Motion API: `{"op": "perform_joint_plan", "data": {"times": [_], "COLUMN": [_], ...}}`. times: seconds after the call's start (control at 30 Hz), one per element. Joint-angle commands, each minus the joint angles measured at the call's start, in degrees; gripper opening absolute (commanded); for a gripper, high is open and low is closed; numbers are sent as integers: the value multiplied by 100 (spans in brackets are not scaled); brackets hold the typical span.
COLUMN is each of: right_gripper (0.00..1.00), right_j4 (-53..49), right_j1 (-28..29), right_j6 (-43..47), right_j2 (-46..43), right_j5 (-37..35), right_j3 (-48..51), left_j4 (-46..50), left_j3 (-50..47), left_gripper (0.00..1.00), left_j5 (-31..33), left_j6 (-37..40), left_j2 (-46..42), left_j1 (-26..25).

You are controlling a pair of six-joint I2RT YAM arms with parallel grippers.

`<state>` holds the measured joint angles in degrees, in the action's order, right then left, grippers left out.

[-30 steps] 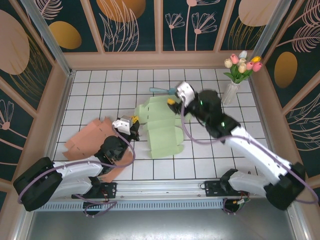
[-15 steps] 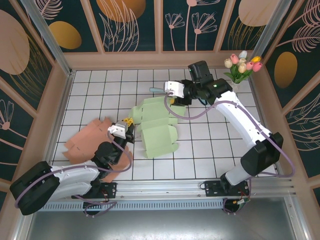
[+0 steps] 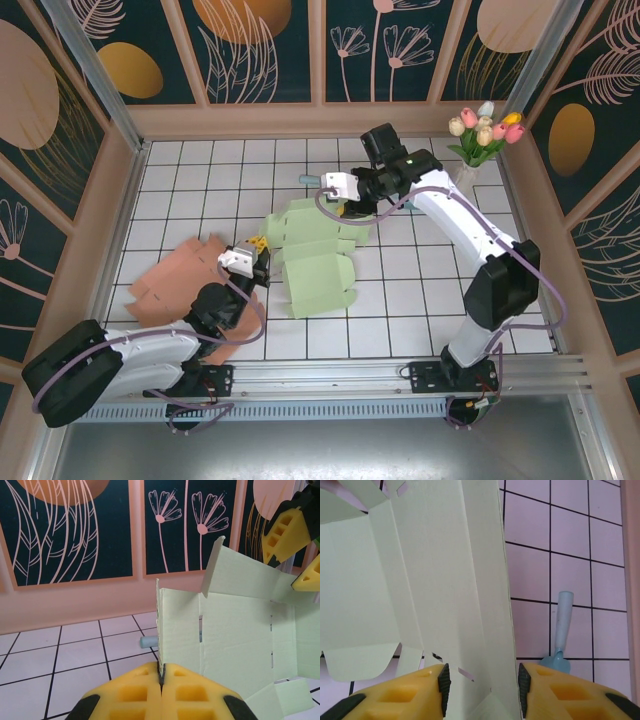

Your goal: Fold the paper box

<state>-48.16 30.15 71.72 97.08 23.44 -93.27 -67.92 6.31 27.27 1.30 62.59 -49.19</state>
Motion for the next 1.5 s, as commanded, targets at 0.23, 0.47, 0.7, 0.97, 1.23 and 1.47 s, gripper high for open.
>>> {"op": "perform_joint_plan", "data": {"times": [0.23, 0.47, 0.7, 0.97, 1.23, 1.47], "right_gripper": [36, 33, 11, 0, 0, 0], "right_j4": [-349, -381, -419, -560, -363, 62], "right_j1": [35, 35, 35, 52, 35, 55], "right_j6": [122, 140, 140, -523, -1688, -2299], "right_j2": [362, 482, 494, 565, 553, -65], "right_j5": [-97, -180, -190, -565, -1609, -1322], "right_j3": [-288, -277, -285, -514, -34, 948], "left_j4": [-204, -189, -154, 444, 3650, 3425], "left_j3": [133, 116, 139, 566, 1366, 1444], "left_gripper": [0, 0, 0, 28, 47, 44], "left_j5": [-156, -240, -181, 1344, 2043, -683], "left_j6": [-37, -100, -126, -740, -2847, -3654], "left_j2": [92, 65, 94, 454, -551, -1247], "left_j1": [-19, -21, -21, -21, -18, -25]}}
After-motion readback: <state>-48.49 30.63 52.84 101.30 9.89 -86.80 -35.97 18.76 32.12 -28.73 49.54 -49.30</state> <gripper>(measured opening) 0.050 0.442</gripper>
